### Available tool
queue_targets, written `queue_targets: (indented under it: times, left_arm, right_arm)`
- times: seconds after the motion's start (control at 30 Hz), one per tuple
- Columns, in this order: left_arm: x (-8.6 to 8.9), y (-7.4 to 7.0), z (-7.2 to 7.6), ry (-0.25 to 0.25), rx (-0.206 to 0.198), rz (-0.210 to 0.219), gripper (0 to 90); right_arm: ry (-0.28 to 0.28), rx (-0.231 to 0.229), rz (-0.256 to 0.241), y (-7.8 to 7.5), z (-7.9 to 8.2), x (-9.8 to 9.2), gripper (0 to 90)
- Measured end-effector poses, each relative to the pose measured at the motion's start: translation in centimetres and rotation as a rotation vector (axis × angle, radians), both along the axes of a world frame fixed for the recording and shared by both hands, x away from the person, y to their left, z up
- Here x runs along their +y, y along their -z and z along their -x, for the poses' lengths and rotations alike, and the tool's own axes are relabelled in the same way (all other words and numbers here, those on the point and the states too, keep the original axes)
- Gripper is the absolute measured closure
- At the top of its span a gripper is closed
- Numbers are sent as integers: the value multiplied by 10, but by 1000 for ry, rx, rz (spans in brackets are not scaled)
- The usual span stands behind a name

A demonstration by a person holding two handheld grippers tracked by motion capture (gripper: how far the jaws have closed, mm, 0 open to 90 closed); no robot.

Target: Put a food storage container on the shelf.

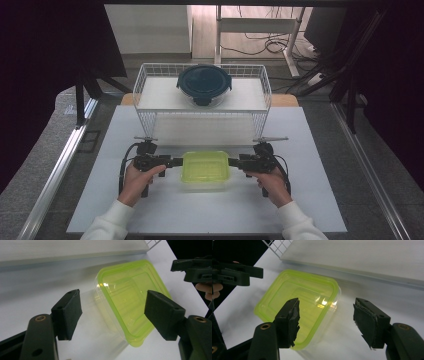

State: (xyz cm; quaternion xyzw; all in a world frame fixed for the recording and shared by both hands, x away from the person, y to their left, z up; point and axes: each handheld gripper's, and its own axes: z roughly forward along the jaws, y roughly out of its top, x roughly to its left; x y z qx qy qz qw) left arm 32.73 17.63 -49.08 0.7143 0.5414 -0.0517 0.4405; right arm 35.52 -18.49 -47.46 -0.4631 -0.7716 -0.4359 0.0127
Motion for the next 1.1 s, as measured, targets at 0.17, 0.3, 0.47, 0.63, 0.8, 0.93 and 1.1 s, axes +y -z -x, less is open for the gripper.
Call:
queue_targets:
  times: [0.17,0.3,0.47,0.63,0.8,0.93,1.1]
  left_arm:
    - [2,10,-3,-1,45,60,313]
    - [4,21,-5,5,89,117,328]
    - [4,26,-7,0,103,138,351]
    - [1,31,-8,20,134,187,376]
    - [-2,37,-10,27,160,194,430]
    - [-6,43,-12,64,206,238,563]
    - [-4,43,-10,31,209,241,712]
  right_arm:
    - [2,39,3,8,-6,6,365]
    - [12,71,-17,15,-7,5,371]
    - [7,121,-47,23,-9,3,424]
    - [-19,159,-70,29,-10,6,462]
    - [-40,196,-98,34,-12,8,560]
    - [-57,242,-128,37,-13,7,639]
    - [-51,271,-149,39,-13,4,719]
